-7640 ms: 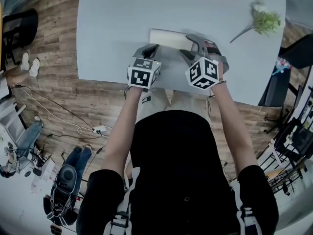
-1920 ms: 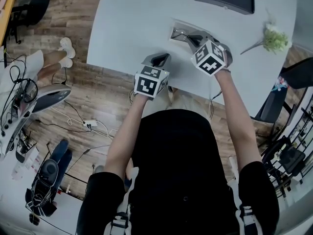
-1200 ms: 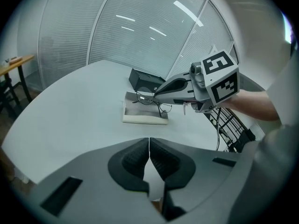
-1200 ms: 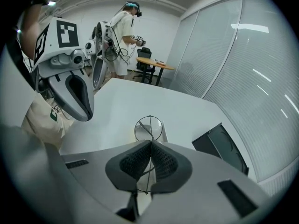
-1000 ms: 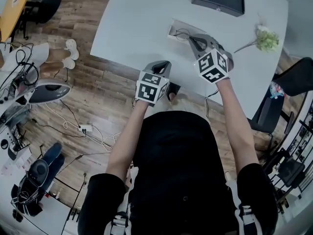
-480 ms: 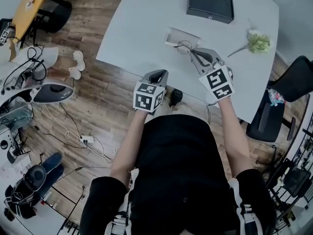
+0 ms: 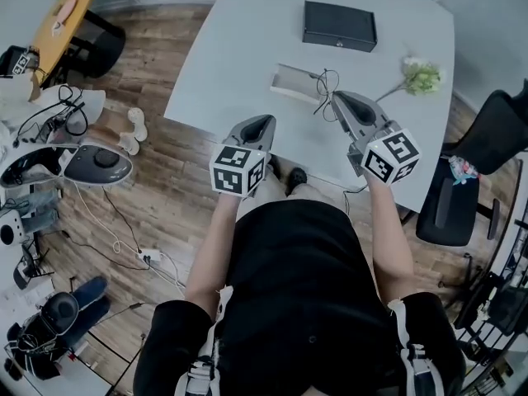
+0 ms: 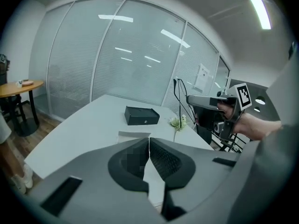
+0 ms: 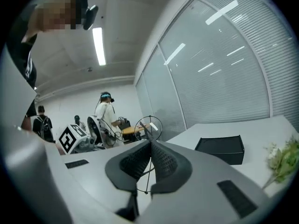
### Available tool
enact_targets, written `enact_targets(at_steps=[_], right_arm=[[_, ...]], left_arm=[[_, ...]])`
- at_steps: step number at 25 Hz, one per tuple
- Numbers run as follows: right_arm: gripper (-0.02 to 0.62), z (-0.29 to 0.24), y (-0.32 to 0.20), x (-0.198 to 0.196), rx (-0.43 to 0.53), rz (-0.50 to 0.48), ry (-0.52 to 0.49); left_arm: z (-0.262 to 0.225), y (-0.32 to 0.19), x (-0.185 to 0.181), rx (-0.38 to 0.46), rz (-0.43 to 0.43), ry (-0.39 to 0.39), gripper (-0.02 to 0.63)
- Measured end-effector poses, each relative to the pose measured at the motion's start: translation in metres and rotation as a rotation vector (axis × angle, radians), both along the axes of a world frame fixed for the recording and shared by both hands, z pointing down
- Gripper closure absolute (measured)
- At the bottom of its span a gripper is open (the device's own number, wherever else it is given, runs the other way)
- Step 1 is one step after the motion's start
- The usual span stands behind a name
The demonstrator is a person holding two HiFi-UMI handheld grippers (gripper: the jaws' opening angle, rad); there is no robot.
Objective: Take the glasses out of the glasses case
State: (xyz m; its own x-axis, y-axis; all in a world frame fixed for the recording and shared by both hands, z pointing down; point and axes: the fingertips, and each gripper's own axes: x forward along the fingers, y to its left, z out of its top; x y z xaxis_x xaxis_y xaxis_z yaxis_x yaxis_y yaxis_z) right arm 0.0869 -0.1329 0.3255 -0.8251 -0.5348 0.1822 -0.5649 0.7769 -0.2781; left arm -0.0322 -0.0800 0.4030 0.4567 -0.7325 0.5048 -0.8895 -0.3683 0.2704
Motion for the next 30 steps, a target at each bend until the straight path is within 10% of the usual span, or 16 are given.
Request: enact_targets(at_steps=[11, 30], right_arm=[[0.572, -0.048, 0.012, 0.037, -0.042, 0.052, -0.347], [0.574, -0.052, 0.024, 0.072, -0.057, 0.069, -0.437]], left_arm=[[-0.051, -0.004, 0.019, 0.127, 0.016, 0.004, 0.581], [-0.071, -0.007, 0.044, 0.158, 0.011, 0.082, 0.581]])
